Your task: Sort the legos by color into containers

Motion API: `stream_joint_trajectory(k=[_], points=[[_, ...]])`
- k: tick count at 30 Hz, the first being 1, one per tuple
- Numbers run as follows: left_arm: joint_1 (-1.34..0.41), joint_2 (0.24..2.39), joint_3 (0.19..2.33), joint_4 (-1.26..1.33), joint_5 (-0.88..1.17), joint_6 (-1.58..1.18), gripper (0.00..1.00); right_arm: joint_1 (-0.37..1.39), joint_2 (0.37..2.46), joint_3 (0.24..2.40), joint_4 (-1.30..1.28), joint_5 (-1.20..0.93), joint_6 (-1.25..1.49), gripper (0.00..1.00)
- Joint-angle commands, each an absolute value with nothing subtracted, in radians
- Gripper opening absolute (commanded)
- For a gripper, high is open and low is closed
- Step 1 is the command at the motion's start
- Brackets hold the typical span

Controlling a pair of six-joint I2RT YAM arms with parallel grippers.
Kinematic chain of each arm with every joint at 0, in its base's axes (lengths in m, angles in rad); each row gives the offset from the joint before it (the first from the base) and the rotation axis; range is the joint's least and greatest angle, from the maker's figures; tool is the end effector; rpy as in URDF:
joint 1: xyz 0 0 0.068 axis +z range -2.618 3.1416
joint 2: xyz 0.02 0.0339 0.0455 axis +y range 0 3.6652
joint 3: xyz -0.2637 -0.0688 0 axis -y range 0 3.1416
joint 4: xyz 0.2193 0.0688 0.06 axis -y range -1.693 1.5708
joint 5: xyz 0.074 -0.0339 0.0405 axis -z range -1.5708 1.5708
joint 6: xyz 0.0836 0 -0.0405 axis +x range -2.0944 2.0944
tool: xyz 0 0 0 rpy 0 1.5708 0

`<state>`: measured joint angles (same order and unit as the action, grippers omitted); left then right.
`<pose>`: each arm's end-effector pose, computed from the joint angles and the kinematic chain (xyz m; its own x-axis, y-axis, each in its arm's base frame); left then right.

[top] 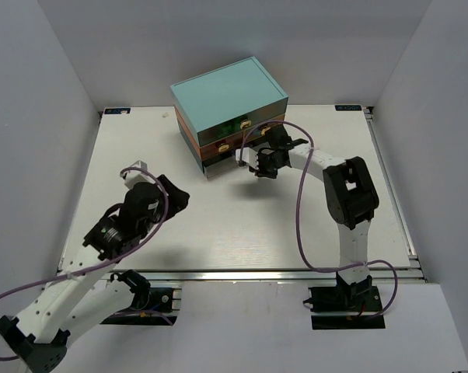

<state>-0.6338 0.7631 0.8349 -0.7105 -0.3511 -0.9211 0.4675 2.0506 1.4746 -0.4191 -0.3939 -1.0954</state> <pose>0.1510 -0.0753 0.2804 -0.5562 -0.5191 -0.6490 -0.1807 0.8378 -0.5153 0.3789 0.2272 0.1515 0.1931 -0.8222 -0.5354 -0.9416 -0.0019 -0.3367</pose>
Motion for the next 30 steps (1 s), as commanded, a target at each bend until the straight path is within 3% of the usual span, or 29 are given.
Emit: stream_joint_trajectory(k=[1,7,12,13,23,30], points=[[-0.632,0.671,0.819,-0.759,-0.371,-0.994,0.75,0.479,2.086,1.589,-0.419,-0.393,-1.155,0.04],[-0.632,0.606,0.804,-0.824,-0.379,-1.045,0.75,0.488,2.111,1.556,-0.286,-0.350,-1.155,0.50],[-0.632,0.609,0.813,-0.847,-0.379,-1.054,0.75,0.500,2.135,1.526,-0.135,-0.302,-1.154,0.69],[-0.632,0.614,0.816,-0.851,-0.379,-1.054,0.75,0.499,2.140,1.532,-0.127,-0.301,-1.147,0.77],[-0.632,0.630,0.808,-0.838,-0.377,-1.057,0.75,0.491,2.155,1.549,-0.084,-0.290,-1.154,0.83],[-0.632,0.635,0.804,-0.834,-0.374,-1.054,0.76,0.483,2.042,1.413,-0.106,-0.311,-1.184,0.79]])
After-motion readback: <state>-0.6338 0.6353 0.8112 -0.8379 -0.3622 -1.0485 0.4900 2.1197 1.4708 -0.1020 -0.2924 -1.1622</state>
